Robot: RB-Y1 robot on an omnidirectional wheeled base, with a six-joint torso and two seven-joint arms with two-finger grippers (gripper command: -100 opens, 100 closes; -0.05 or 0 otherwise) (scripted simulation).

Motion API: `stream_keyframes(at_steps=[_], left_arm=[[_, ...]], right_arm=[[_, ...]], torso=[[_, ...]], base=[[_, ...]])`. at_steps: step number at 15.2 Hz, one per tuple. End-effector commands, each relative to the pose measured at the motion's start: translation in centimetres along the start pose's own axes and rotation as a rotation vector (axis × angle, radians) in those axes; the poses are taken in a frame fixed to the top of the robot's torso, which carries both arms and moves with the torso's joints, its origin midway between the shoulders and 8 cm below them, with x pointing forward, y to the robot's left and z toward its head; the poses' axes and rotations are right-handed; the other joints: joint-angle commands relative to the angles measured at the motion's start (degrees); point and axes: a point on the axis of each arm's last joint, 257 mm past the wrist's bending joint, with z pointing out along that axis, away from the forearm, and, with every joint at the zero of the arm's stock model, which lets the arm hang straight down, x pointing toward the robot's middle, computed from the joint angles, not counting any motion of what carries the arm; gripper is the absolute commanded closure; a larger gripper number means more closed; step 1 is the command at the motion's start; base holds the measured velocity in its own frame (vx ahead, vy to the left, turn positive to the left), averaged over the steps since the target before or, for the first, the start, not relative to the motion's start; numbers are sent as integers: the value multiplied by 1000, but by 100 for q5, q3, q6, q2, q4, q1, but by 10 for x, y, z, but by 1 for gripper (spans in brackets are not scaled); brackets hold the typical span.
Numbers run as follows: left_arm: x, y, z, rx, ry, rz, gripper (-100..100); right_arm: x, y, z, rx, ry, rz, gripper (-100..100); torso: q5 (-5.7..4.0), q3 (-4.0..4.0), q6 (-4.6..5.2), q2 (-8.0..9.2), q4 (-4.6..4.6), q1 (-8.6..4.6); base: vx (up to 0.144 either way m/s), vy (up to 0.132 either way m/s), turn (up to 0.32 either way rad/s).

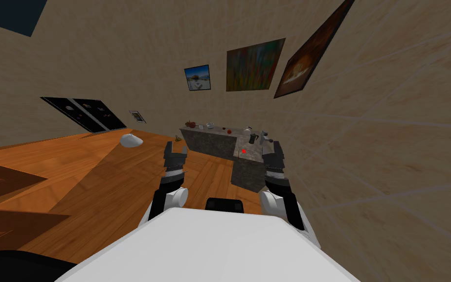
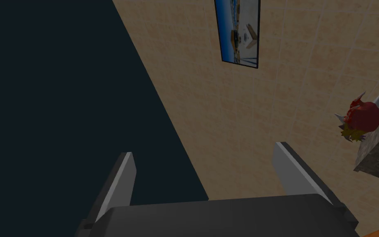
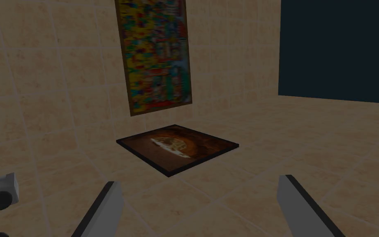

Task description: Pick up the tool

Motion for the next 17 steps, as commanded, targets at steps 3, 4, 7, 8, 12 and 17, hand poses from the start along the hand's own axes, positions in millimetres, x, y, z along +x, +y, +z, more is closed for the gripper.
stream_keyframes(at_steps=[3, 4, 7, 8, 12, 17], left_arm=[[0, 0, 0, 0, 0, 0, 0], [0, 0, 0, 0, 0, 0, 0], [0, 0, 0, 0, 0, 0, 0], [0, 0, 0, 0, 0, 0, 0], [0, 0, 0, 0, 0, 0, 0], [0, 0, 0, 0, 0, 0, 0]], right_arm=[[-1, -25, 1, 83, 47, 38, -100], [-1, -26, 1, 86, 47, 38, -100], [-6, -46, 1, 154, 53, 81, -100], [-6, -47, 1, 156, 53, 81, -100], [-14, -71, 0, 241, 46, 138, -100], [-24, -97, -3, 338, 26, 205, -100]], torso=[[1, -6, -1, -11, -2, 8], [3, -9, 0, -15, -3, 15], [5, -10, -1, -18, -4, 21], [4, -11, -1, -18, -4, 19], [4, -11, -1, -20, -4, 18], [5, -14, -1, -24, -6, 24]], base=[[33, 36, 15], [39, 57, 7], [38, 49, 9], [35, 35, 10], [41, 44, 15], [48, 53, 15]])
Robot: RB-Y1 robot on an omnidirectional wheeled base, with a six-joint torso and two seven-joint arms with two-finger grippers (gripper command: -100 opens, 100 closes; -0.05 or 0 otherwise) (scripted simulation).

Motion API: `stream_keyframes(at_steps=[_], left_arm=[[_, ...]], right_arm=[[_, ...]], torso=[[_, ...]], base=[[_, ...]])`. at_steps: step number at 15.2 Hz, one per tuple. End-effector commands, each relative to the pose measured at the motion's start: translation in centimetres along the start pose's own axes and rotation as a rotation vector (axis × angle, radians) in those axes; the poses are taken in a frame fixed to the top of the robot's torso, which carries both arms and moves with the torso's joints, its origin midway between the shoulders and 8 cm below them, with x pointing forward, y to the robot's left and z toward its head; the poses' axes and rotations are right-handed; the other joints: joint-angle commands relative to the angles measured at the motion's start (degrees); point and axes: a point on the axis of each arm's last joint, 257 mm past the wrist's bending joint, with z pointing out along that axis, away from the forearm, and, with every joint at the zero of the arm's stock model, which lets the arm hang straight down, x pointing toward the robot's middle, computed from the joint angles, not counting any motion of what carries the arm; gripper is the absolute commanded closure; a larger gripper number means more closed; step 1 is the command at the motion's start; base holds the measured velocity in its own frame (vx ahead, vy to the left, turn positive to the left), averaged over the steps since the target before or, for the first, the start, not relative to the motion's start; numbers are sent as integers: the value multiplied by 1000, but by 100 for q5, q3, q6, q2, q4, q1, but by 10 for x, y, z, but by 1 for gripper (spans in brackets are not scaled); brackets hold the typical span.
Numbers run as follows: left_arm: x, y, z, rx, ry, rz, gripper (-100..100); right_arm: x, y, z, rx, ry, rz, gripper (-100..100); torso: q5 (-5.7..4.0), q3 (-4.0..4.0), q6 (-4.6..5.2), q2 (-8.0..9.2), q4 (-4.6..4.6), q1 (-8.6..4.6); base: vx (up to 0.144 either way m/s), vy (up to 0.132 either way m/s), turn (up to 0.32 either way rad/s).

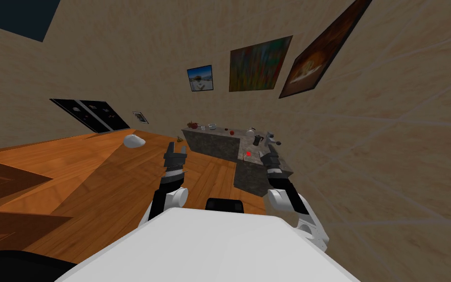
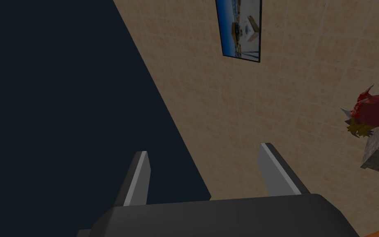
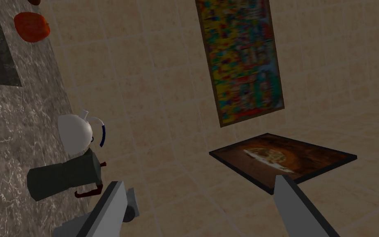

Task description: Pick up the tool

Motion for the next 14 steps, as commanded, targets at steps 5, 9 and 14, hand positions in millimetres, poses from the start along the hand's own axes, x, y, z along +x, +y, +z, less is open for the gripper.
stream_keyframes(at_steps=[5, 9, 14], left_arm=[[0, 0, 0, 0, 0, 0, 0], [0, 0, 0, 0, 0, 0, 0], [0, 0, 0, 0, 0, 0, 0]], right_arm=[[-20, -27, 3, 112, -37, 94, -100], [-31, -42, 4, 172, -62, 139, -100], [-53, -64, 3, 264, -117, 236, -100]], torso=[[-1, 2, -1, 2, 1, -1], [-1, 0, 0, -1, 0, -4], [-1, -1, 0, -2, 0, -2]], base=[[42, 44, 17], [44, 36, 14], [49, 47, 21]])
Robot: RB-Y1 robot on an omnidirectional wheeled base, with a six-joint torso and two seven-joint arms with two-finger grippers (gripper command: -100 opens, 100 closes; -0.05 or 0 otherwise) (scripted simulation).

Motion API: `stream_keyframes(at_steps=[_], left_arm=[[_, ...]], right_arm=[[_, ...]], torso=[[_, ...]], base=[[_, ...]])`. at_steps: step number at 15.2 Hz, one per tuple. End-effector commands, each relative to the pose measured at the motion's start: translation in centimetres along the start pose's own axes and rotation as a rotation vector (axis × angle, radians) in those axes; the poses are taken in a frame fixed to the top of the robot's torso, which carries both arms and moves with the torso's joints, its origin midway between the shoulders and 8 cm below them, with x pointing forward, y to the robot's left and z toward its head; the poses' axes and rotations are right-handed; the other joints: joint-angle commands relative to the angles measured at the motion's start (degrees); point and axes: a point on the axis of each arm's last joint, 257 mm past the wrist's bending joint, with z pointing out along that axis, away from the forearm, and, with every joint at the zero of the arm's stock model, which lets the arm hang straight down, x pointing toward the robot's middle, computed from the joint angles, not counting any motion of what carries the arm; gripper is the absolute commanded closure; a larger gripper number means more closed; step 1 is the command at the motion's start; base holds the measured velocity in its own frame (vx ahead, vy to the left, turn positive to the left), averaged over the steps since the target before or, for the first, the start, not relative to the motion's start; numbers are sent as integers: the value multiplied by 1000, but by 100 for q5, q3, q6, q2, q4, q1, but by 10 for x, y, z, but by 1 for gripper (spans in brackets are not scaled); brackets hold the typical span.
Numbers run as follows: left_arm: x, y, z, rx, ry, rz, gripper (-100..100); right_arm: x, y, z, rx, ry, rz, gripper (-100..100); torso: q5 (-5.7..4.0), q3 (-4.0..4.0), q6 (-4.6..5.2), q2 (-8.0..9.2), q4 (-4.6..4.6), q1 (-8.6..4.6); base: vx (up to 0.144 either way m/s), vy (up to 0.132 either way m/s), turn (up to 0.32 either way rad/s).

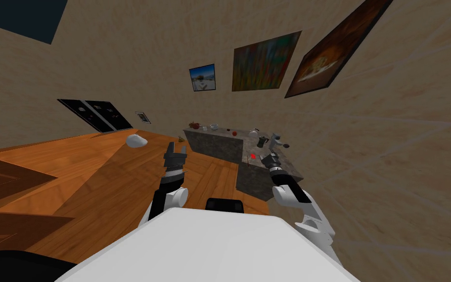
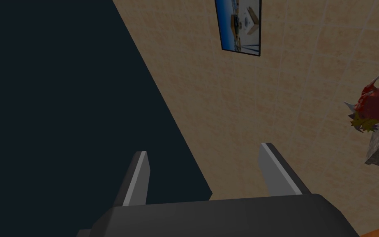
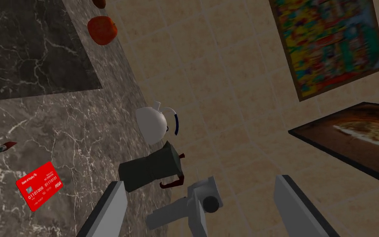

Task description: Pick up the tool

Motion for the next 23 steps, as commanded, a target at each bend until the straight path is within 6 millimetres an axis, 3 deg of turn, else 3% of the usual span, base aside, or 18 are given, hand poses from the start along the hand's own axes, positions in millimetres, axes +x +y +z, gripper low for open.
stream_keyframes(at_steps=[1, 17, 23], left_arm=[[0, 0, 0, 0, 0, 0, 0], [0, 0, 0, 0, 0, 0, 0], [0, 0, 0, 0, 0, 0, 0]], right_arm=[[-8, -9, 0, 38, -21, 26, -100], [-93, -59, -3, 291, -266, 336, -100], [-112, -78, -13, 365, -354, 413, -100]], torso=[[0, 0, 0, 0, 0, 0], [0, 1, 1, 2, 0, -3], [0, 3, 1, 6, 1, -2]], base=[[38, 44, 11], [50, 45, 22], [42, 36, 19]])
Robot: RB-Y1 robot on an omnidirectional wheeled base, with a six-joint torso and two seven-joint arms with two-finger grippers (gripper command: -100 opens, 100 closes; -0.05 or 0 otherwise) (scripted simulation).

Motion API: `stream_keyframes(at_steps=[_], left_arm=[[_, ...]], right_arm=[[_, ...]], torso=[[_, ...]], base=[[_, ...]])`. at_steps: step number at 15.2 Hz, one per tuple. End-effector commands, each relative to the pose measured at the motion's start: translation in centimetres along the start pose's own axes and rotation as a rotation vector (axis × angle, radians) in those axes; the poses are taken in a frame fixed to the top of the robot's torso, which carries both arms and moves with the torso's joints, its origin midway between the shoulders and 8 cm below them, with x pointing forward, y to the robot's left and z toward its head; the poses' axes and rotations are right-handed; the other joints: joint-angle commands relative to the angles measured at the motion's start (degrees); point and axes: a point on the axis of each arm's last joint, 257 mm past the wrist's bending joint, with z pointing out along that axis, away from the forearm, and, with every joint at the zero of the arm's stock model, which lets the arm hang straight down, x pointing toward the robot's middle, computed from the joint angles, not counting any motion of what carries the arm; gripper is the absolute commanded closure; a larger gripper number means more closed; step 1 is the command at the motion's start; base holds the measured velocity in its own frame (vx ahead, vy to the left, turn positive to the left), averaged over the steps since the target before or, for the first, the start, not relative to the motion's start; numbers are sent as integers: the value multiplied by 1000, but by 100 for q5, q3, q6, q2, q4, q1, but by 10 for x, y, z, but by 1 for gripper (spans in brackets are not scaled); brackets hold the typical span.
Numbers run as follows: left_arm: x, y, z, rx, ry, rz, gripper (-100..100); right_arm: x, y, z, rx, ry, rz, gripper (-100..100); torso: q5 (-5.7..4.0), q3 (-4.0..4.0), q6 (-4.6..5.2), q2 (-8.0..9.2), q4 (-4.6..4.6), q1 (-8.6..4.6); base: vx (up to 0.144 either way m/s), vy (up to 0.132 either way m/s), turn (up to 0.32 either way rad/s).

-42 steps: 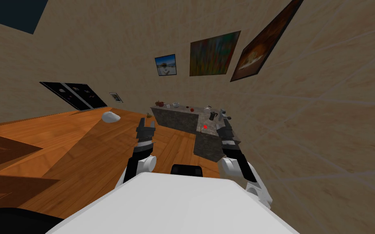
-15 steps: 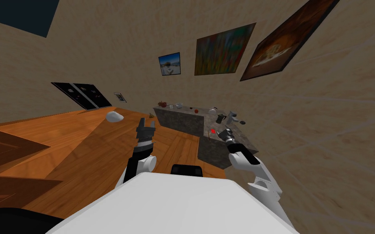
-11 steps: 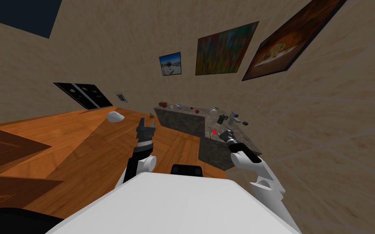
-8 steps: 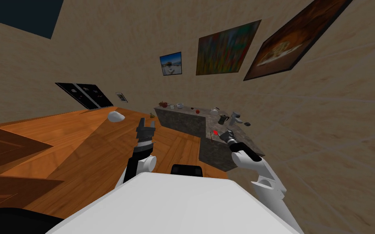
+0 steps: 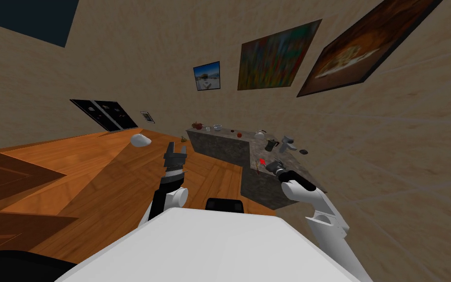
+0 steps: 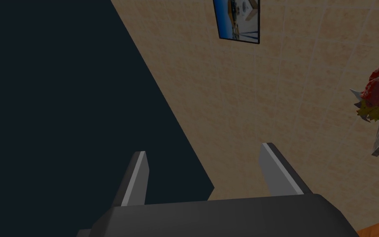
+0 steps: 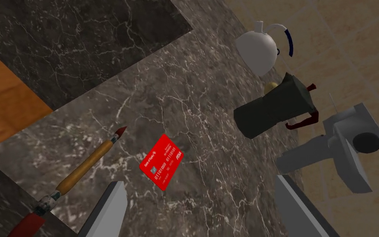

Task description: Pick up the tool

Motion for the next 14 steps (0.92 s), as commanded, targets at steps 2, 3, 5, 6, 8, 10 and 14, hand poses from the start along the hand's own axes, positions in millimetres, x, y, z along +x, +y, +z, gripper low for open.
stream_keyframes(at_steps=[2, 3, 5, 6, 8, 10, 14], left_arm=[[0, 0, 0, 0, 0, 0, 0], [0, 0, 0, 0, 0, 0, 0], [0, 0, 0, 0, 0, 0, 0], [0, 0, 0, 0, 0, 0, 0], [0, 0, 0, 0, 0, 0, 0], [0, 0, 0, 0, 0, 0, 0], [0, 0, 0, 0, 0, 0, 0]], right_arm=[[-19, -2, 2, 39, -61, 74, -100], [-23, -5, 1, 51, -76, 74, -100], [-34, -3, 2, 66, -110, 127, -100], [-37, -6, 2, 75, -122, 137, -100], [-49, -4, 2, 90, -159, 184, -100], [-57, -11, 0, 113, -192, 200, -100], [-73, -15, -3, 141, -254, 263, -100]], torso=[[1, -1, -1, -3, 0, 3], [1, -3, -1, -7, -1, 4], [0, 0, 0, 0, 0, -4], [-1, 0, 0, 0, 0, -4], [0, 0, 0, 0, 0, -2], [0, -3, -1, -6, -1, 2], [0, 0, 0, -1, 0, 0]], base=[[58, 49, 38], [49, 31, 8], [33, 22, 13], [49, 39, 37], [44, 34, 22], [55, 40, 24], [38, 29, 22]])
